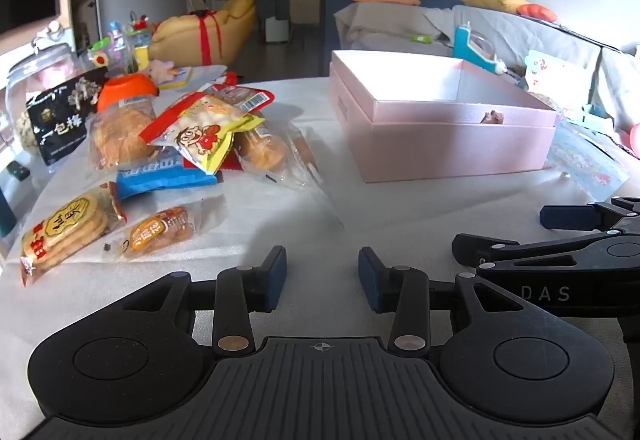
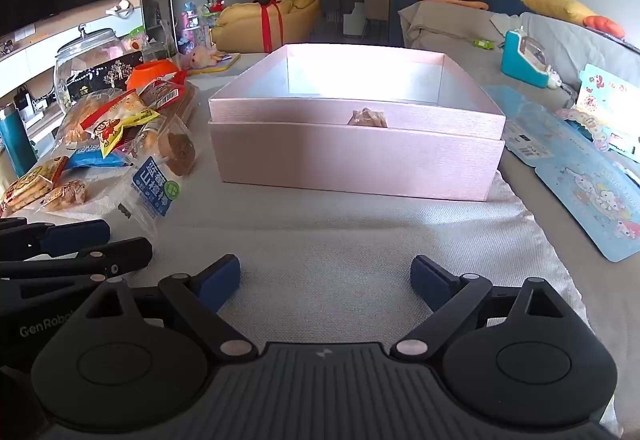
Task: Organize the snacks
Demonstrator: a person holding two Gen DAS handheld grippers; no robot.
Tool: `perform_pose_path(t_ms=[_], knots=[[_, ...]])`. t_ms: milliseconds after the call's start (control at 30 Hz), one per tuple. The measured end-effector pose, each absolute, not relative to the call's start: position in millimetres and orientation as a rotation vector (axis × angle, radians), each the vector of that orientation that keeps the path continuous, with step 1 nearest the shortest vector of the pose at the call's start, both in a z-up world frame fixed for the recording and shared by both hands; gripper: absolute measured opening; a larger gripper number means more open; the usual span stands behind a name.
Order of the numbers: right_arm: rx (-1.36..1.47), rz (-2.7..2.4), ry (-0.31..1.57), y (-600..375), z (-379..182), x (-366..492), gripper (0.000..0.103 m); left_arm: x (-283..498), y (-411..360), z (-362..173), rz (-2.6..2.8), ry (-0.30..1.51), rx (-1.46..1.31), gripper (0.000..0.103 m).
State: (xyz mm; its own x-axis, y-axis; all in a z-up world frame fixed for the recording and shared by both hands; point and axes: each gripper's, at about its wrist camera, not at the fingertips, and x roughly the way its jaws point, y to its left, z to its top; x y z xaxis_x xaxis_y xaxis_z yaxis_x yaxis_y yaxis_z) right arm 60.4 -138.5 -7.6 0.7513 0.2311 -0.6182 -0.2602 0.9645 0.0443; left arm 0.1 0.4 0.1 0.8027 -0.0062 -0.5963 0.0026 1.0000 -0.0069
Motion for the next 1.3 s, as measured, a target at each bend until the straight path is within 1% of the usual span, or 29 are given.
perform_pose_path(t_ms=[1300], knots=[[-0.054, 0.265, 0.668, -138.1, -7.4, 60.3, 0.093, 2.3, 2.1, 0.9, -0.009, 0.64, -0.019, 0.045]])
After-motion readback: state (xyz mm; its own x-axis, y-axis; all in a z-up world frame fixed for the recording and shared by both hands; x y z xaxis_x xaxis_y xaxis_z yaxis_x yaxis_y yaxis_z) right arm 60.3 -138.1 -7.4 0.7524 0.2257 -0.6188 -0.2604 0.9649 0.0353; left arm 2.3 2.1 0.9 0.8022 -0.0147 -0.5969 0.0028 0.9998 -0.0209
